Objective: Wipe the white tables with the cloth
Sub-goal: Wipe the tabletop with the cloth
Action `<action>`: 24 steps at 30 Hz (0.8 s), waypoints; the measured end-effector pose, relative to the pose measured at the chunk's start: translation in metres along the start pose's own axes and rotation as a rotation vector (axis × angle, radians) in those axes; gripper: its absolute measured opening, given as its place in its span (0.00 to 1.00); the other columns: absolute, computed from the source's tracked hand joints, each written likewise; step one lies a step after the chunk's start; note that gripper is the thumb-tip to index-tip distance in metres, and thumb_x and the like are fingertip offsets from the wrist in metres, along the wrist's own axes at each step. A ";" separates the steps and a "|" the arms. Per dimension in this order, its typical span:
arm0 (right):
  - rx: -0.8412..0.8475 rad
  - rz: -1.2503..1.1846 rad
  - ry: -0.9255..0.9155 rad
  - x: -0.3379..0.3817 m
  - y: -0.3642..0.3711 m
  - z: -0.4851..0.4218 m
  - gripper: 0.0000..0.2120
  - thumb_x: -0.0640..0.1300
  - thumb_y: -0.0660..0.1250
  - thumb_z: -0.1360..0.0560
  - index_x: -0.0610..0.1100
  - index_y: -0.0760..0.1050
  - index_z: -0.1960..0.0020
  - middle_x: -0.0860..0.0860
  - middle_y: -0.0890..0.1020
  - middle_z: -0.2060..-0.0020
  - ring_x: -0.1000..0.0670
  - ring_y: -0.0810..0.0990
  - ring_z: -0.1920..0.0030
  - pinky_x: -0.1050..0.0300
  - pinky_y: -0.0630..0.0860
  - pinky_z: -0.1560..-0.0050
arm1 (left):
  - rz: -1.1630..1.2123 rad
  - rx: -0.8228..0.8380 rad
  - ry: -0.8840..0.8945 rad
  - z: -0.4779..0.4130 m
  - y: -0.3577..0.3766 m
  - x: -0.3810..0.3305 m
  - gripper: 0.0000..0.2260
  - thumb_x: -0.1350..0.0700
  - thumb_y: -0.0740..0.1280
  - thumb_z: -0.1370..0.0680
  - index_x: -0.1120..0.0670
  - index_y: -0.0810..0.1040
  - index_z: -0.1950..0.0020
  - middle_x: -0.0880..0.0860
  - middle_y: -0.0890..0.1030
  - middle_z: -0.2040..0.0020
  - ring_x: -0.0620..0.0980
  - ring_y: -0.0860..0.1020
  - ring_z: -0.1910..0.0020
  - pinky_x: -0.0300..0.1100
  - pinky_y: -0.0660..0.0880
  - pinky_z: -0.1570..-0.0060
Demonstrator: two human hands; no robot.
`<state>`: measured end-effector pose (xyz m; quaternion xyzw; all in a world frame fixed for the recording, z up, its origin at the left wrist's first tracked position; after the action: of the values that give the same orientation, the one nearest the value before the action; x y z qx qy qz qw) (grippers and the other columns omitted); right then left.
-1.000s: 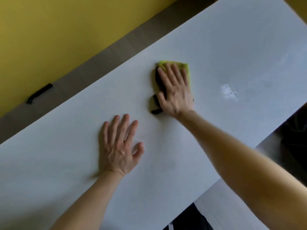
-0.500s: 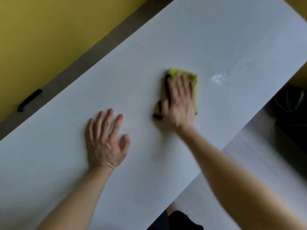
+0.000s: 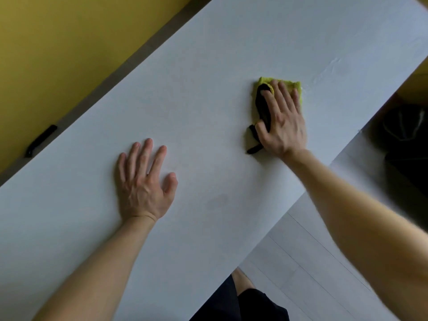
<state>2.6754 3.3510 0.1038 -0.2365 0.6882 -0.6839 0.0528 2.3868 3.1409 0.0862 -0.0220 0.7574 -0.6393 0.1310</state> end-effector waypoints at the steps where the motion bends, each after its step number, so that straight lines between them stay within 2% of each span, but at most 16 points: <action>1: -0.020 -0.029 0.014 0.018 0.002 0.015 0.38 0.52 0.67 0.24 0.41 0.67 0.17 0.39 0.63 0.15 0.38 0.57 0.13 0.34 0.50 0.14 | 0.000 -0.004 0.000 0.001 0.000 0.000 0.28 0.43 0.65 0.18 0.49 0.73 0.18 0.54 0.65 0.14 0.59 0.62 0.14 0.66 0.57 0.18; 3: 0.026 -0.111 -0.081 0.080 0.014 0.067 0.37 0.53 0.69 0.23 0.42 0.68 0.17 0.39 0.62 0.15 0.37 0.55 0.13 0.32 0.51 0.15 | 0.007 -0.016 0.003 0.001 0.000 0.000 0.28 0.43 0.66 0.18 0.49 0.73 0.18 0.54 0.65 0.14 0.59 0.62 0.15 0.66 0.58 0.18; 6: 0.208 -0.187 -0.417 0.160 0.026 0.149 0.35 0.60 0.66 0.17 0.47 0.65 0.15 0.43 0.57 0.13 0.41 0.50 0.12 0.34 0.50 0.14 | 0.000 -0.022 0.015 0.001 -0.001 0.000 0.28 0.43 0.67 0.18 0.49 0.73 0.18 0.54 0.65 0.14 0.59 0.63 0.15 0.66 0.58 0.19; 8: 0.248 -0.187 -0.544 0.148 0.028 0.158 0.34 0.60 0.66 0.17 0.47 0.67 0.15 0.44 0.58 0.13 0.41 0.52 0.12 0.36 0.51 0.14 | 0.000 -0.028 0.011 0.001 0.000 0.000 0.28 0.42 0.67 0.18 0.48 0.73 0.18 0.54 0.66 0.14 0.59 0.63 0.15 0.65 0.58 0.19; 9: 0.241 -0.172 -0.550 0.126 0.027 0.151 0.33 0.59 0.67 0.17 0.46 0.68 0.16 0.43 0.60 0.13 0.40 0.54 0.12 0.36 0.50 0.13 | -0.007 -0.030 0.011 0.001 0.000 0.000 0.28 0.41 0.66 0.18 0.48 0.73 0.18 0.53 0.66 0.14 0.59 0.63 0.15 0.65 0.58 0.18; 11: 0.154 -0.124 -0.434 0.064 0.016 0.122 0.33 0.57 0.66 0.18 0.45 0.69 0.17 0.40 0.63 0.15 0.37 0.58 0.14 0.35 0.50 0.14 | -0.013 -0.030 -0.001 0.000 0.001 0.002 0.28 0.39 0.65 0.18 0.47 0.72 0.18 0.53 0.66 0.15 0.58 0.63 0.15 0.64 0.58 0.18; 14: 0.025 -0.012 -0.114 -0.024 -0.008 0.086 0.32 0.53 0.68 0.19 0.48 0.68 0.16 0.43 0.63 0.15 0.39 0.58 0.14 0.36 0.51 0.14 | -0.022 -0.027 0.002 0.000 0.004 0.004 0.28 0.38 0.63 0.17 0.46 0.73 0.19 0.52 0.66 0.15 0.57 0.62 0.15 0.63 0.57 0.18; 16: -0.041 -0.010 0.063 -0.023 -0.009 0.087 0.32 0.53 0.67 0.19 0.51 0.67 0.16 0.46 0.61 0.14 0.43 0.56 0.13 0.38 0.49 0.13 | -0.028 -0.025 -0.004 -0.001 0.005 0.003 0.28 0.37 0.62 0.17 0.46 0.72 0.19 0.52 0.66 0.15 0.57 0.62 0.15 0.63 0.57 0.18; 18: -0.072 -0.040 0.138 0.023 -0.006 0.116 0.34 0.55 0.65 0.21 0.51 0.67 0.16 0.46 0.60 0.13 0.43 0.54 0.12 0.38 0.47 0.13 | -0.040 0.004 -0.005 0.001 0.005 0.003 0.28 0.37 0.61 0.16 0.46 0.71 0.17 0.52 0.65 0.14 0.57 0.60 0.14 0.63 0.56 0.17; 19: -0.040 -0.069 0.048 0.058 0.001 0.138 0.35 0.56 0.66 0.22 0.50 0.68 0.16 0.46 0.60 0.13 0.42 0.53 0.12 0.36 0.48 0.13 | -0.053 0.024 -0.007 0.000 0.005 0.002 0.29 0.37 0.60 0.16 0.47 0.70 0.17 0.53 0.64 0.14 0.57 0.59 0.14 0.63 0.55 0.17; 21: 0.124 -0.141 -0.276 0.122 0.017 0.195 0.36 0.56 0.68 0.22 0.48 0.68 0.16 0.45 0.58 0.13 0.41 0.51 0.12 0.34 0.49 0.14 | -0.086 0.088 0.003 0.001 0.006 -0.001 0.31 0.36 0.58 0.16 0.48 0.66 0.15 0.54 0.61 0.13 0.59 0.57 0.13 0.65 0.53 0.17; 24: 0.271 -0.169 -0.687 0.137 0.021 0.234 0.34 0.54 0.67 0.20 0.47 0.67 0.16 0.44 0.56 0.12 0.41 0.49 0.12 0.35 0.49 0.14 | -0.096 0.228 -0.081 0.001 0.006 -0.014 0.36 0.32 0.50 0.16 0.51 0.60 0.13 0.57 0.56 0.12 0.61 0.52 0.12 0.67 0.50 0.16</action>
<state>2.6420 3.0810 0.1044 -0.4988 0.5117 -0.6516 0.2547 2.4012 3.1441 0.0823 -0.0692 0.6719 -0.7254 0.1324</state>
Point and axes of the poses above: each hand's wrist, its own z-axis away from the middle knuckle, its own y-axis out of the palm, x = y × z, the point moved 6 cm from there along -z, towards the middle knuckle
